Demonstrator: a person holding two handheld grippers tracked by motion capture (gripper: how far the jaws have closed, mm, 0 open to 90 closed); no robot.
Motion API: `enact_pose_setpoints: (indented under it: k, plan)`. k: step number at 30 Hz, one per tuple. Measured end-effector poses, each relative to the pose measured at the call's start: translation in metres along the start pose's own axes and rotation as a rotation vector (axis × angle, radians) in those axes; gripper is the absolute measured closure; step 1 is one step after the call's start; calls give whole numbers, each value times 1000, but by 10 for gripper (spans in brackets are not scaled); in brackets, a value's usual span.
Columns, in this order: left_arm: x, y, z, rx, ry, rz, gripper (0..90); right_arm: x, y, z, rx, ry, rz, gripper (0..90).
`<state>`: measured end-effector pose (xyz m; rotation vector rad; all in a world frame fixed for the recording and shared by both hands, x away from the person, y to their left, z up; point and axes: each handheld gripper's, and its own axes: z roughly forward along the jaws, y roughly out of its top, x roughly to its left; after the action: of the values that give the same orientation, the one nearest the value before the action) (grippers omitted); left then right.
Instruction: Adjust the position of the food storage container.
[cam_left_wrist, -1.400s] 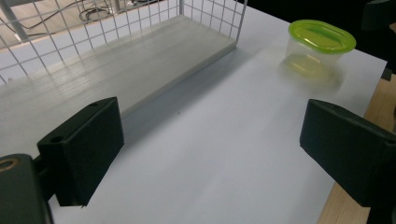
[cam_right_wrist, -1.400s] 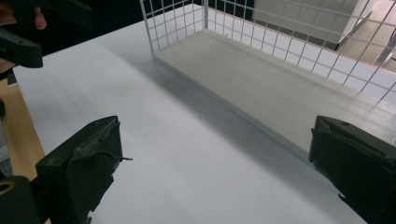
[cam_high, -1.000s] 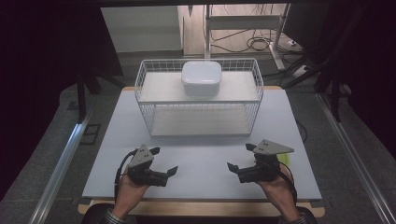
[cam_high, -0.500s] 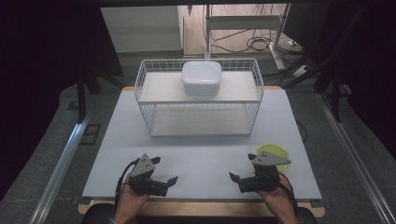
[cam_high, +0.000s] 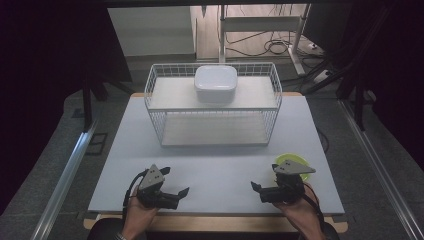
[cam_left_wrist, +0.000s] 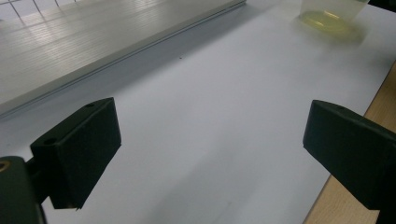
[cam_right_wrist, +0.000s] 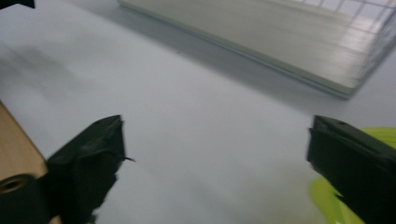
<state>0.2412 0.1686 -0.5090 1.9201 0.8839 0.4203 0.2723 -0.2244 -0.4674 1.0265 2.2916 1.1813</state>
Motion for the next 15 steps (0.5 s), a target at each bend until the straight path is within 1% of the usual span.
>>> enact_pose_setpoints:
  k: [2, 3, 4, 6, 9, 10, 11, 12, 13, 15]
  plan:
    - [0, 0, 0, 3, 1, 0, 40, -4, 1, -5, -5, -3, 18, 204]
    - [0, 0, 0, 3, 1, 0, 40, -6, 1, -7, -10, -8, 19, 241]
    - [1, 0, 0, 4, 2, -1, 40, -9, 1, -10, -17, -22, 20, 301]
    - [1, -1, 0, 4, 3, -1, 41, -13, 0, -14, -19, -51, 22, 380]
    - [3, -1, 0, 4, 8, -5, 42, -21, -1, -20, -13, -80, 37, 503]
    - [3, -1, 0, 4, 8, -7, 42, -25, -1, -23, -11, -88, 42, 569]
    - [4, -1, 0, 4, 8, -10, 43, -27, -1, -25, -7, -95, 43, 604]
    - [4, -2, 0, 4, 9, -11, 43, -30, -2, -28, -4, -111, 38, 661]
    - [4, -2, -1, 3, 10, -13, 44, -32, -2, -30, -2, -117, 38, 702]
    - [4, -2, 0, 3, 10, -15, 45, -38, -3, -36, -10, -153, 35, 812]
